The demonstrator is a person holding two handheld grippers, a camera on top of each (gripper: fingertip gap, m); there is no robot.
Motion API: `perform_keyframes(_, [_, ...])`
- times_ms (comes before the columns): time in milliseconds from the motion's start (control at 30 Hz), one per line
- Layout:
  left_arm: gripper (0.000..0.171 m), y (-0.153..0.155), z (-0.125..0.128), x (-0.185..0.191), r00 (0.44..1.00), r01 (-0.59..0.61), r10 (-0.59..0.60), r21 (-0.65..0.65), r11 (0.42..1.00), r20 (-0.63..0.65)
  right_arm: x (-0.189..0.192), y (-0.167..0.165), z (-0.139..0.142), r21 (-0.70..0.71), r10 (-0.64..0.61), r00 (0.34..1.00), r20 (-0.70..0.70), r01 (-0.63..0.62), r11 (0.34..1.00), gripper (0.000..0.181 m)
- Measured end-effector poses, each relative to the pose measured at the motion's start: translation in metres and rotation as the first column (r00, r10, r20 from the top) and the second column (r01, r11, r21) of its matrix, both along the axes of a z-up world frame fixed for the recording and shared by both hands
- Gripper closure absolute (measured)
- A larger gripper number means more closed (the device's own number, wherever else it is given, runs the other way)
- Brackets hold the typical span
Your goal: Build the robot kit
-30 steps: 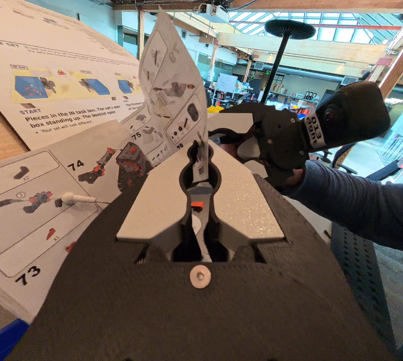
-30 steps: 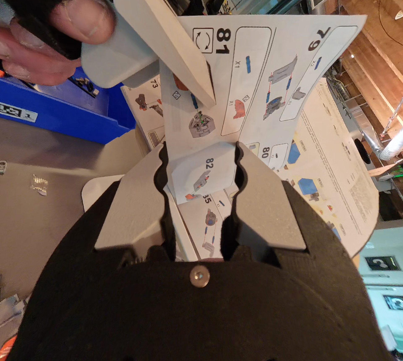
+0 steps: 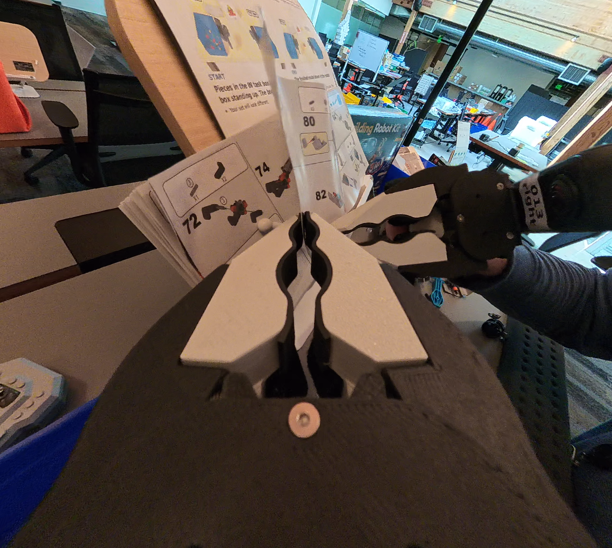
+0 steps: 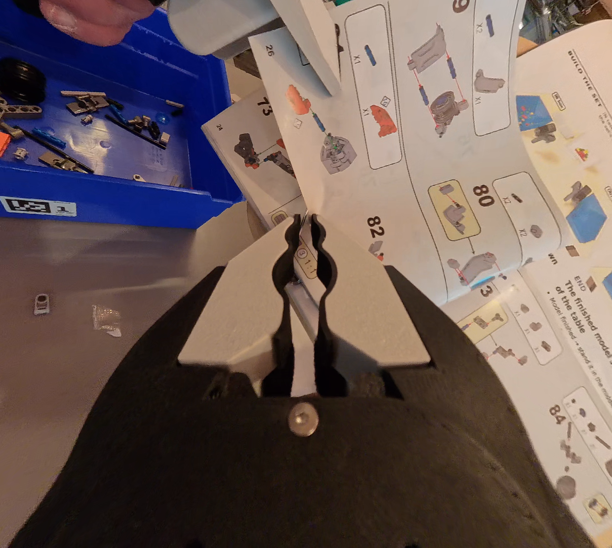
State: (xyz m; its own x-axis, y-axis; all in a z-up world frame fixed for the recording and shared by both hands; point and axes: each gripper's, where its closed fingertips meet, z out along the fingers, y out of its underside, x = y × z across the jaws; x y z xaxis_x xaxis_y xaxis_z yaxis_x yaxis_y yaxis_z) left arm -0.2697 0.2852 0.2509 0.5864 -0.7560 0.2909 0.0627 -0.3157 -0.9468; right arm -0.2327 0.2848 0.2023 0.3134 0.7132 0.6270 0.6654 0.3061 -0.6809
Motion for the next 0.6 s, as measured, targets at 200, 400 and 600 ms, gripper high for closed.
perform_keyframes(200, [0.171,0.0059,-0.0010,-0.0038,1.000,-0.002,0.002,-0.001,1.000,0.027,-0.0008,-0.0024,-0.0011,-0.099,0.058,0.997,-0.053,-0.063,0.993,0.180])
perform_keyframes(400, [0.171,0.0039,0.0030,-0.0031,0.998,0.018,-0.019,0.020,1.000,0.053,0.0019,-0.0061,-0.0035,-0.066,0.009,1.000,-0.014,-0.010,0.998,0.159])
perform_keyframes(600, [0.171,0.0029,0.0079,-0.0013,0.996,0.040,-0.042,0.023,0.999,0.075,-0.0019,-0.0025,-0.0033,-0.023,0.036,0.998,-0.042,-0.037,0.999,0.181])
